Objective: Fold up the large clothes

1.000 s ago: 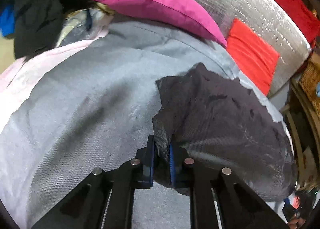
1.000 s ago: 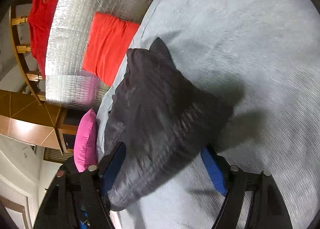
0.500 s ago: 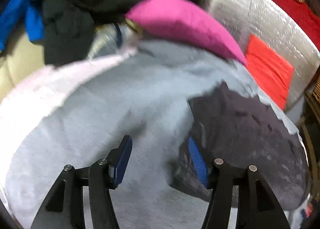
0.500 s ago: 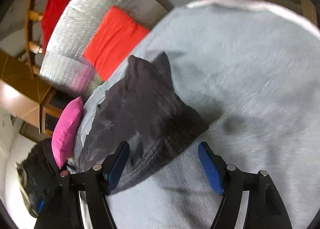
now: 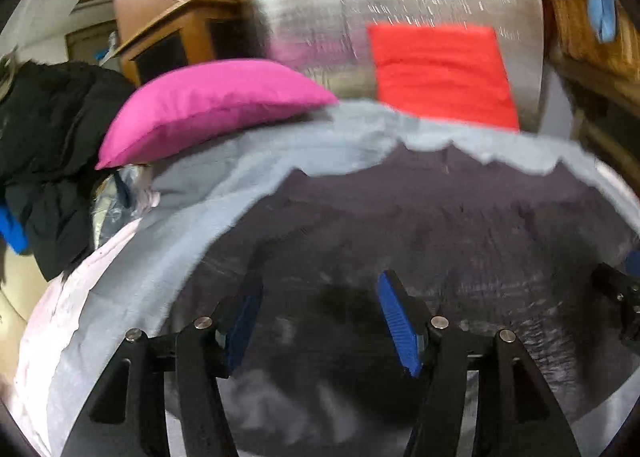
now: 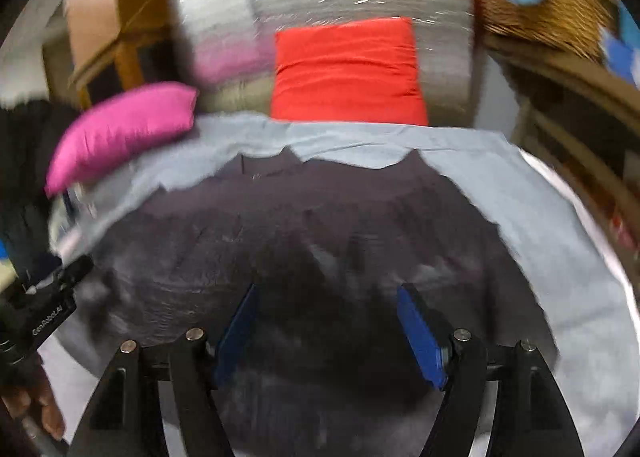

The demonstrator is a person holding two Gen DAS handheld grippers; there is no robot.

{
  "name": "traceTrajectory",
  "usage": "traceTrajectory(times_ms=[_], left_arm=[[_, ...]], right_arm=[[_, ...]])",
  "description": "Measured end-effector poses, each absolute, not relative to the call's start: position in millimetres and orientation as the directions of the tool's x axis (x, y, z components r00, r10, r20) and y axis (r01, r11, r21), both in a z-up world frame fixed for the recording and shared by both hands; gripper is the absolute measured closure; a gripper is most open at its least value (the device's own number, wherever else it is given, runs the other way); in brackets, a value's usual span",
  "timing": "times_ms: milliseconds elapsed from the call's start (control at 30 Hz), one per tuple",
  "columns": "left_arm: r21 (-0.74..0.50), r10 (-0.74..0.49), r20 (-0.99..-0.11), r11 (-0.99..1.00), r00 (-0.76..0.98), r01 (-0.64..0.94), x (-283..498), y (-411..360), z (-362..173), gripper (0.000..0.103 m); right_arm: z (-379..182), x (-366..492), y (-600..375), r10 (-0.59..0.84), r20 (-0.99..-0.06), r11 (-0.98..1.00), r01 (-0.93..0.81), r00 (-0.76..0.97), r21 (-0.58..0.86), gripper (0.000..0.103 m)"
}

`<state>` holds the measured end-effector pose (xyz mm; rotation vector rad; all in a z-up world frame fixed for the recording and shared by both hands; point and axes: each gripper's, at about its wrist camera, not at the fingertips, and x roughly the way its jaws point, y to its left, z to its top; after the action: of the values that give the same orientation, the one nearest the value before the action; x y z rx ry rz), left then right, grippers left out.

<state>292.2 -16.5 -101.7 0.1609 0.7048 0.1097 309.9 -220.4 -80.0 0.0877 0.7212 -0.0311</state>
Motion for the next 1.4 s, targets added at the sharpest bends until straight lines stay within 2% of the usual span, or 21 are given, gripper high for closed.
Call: traceTrajectory(times_ms=[67, 100, 267, 400, 600, 700, 800, 900, 1167, 1333, 1400], left_arm=[[0.208, 0.163, -0.694, 0.978, 0.701, -0.021, 302, -24, -123, 0.041], [0.215, 0.162, -0.711, 0.977, 0.684, -0.008, 304, -24, -133, 0.040], [0.300, 0.200, -0.669, 0.954, 0.716, 0.015, 299, -32, -148, 0.038], [0.205, 0.121, -0.706, 0.978, 0.698, 0.038, 295, -20, -127, 0.039], [0.147, 0.134, -0.615, 0.988, 0.777, -0.054, 250, 15, -98, 0.036], [0.121, 0.160, -0.646, 0.987, 0.747, -0.107, 249, 30, -108, 0.036], [0.143, 0.165, -0.739, 0.986, 0.654, -0.087, 268, 33, -138, 0.035], [0.162, 0.172, -0.733, 0.984, 0.658, -0.077, 269, 31, -146, 0.034], [0.166, 0.173, -0.727, 0.983, 0.664, -0.075, 268, 29, -137, 0.034], [0.100, 0.144, -0.691, 0.990, 0.708, -0.104, 262, 41, -112, 0.034], [0.091, 0.136, -0.708, 0.991, 0.693, -0.102, 268, 42, -115, 0.033]], right_arm=[[-94, 318, -217, -0.020, -0.692, 0.997, 0.064, 0.722, 0.039, 0.029], [-109, 326, -217, -0.029, -0.736, 0.997, 0.069, 0.677, 0.024, 0.028], [-131, 331, -211, -0.081, -0.762, 0.997, 0.054, 0.643, -0.061, 0.028], [-122, 330, -216, -0.065, -0.771, 0.998, 0.059, 0.633, -0.036, 0.028], [-77, 274, -226, -0.002, -0.668, 0.996, 0.063, 0.745, 0.067, 0.028], [-85, 258, -227, -0.031, -0.661, 0.997, 0.071, 0.750, 0.034, 0.028], [-116, 264, -238, -0.037, -0.723, 0.993, 0.103, 0.690, 0.048, 0.028], [-132, 266, -240, -0.038, -0.743, 0.996, 0.085, 0.668, 0.025, 0.028], [-127, 265, -240, -0.035, -0.750, 0.997, 0.076, 0.660, 0.020, 0.026], [-91, 260, -256, -0.054, -0.681, 0.994, 0.106, 0.731, 0.034, 0.026], [-89, 265, -268, -0.074, -0.682, 0.990, 0.136, 0.727, 0.038, 0.026]])
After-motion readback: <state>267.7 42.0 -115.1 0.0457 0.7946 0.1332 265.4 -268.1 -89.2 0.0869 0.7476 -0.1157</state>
